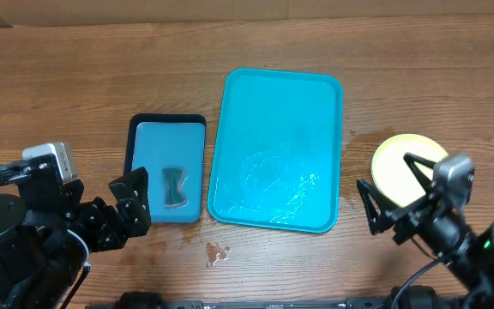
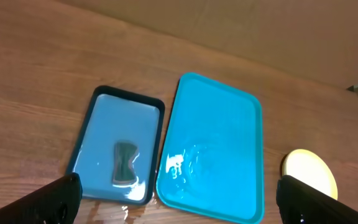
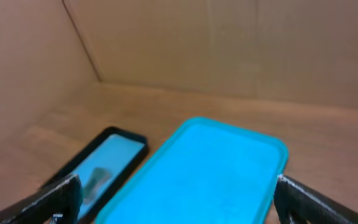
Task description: Clean dirty plates on tray and stack at the side
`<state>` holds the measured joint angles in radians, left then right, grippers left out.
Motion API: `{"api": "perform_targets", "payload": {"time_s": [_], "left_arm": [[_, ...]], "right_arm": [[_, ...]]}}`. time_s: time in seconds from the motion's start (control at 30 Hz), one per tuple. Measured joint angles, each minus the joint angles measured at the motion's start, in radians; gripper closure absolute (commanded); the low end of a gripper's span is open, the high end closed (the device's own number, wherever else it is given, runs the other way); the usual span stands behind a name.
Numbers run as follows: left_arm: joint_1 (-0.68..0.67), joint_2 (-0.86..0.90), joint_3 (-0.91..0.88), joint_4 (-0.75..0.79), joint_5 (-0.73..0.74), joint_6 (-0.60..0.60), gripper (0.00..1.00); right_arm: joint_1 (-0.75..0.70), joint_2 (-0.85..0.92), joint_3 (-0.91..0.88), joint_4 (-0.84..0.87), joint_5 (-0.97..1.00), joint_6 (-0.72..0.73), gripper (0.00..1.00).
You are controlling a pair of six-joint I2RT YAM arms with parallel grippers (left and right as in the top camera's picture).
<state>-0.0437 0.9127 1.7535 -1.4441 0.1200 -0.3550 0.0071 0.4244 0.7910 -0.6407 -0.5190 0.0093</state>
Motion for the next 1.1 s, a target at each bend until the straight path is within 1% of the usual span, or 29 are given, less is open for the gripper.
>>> {"api": "perform_targets", "payload": {"time_s": [0.13, 0.27, 0.47, 0.6, 0.67, 0.87, 1.03, 1.1], "left_arm": [[0.0, 0.0, 0.0, 0.0, 0.0, 0.0, 0.0], [0.0, 0.0, 0.0, 0.0, 0.0, 0.0, 0.0], [0.0, 0.0, 0.0, 0.0, 0.0, 0.0, 0.0], [0.0, 0.0, 0.0, 0.0, 0.0, 0.0, 0.0], [0.0, 0.0, 0.0, 0.0, 0.0, 0.0, 0.0], [0.0, 0.0, 0.0, 0.0, 0.0, 0.0, 0.0], [0.0, 0.0, 0.0, 0.0, 0.0, 0.0, 0.0], [0.0, 0.0, 0.0, 0.0, 0.0, 0.0, 0.0]], "right_arm": [[0.0, -0.149, -0.211, 0.116, 0.028, -0.013, 0.0], [0.0, -0.26, -0.404, 0.238, 0.039, -0.015, 0.01], [0.0, -0.402, -0.666, 0.455, 0.04, 0.059, 0.01], [-0.001, -0.409, -0.752, 0.621, 0.041, 0.095, 0.0], [-0.001, -0.41, -0.771, 0.66, 0.044, 0.101, 0.0], [-0.001, -0.412, -0.773, 0.669, 0.056, 0.108, 0.01], [-0.001, -0.411, -0.773, 0.586, 0.06, 0.111, 0.0], [-0.001, -0.412, -0.773, 0.586, 0.063, 0.111, 0.0]]}}
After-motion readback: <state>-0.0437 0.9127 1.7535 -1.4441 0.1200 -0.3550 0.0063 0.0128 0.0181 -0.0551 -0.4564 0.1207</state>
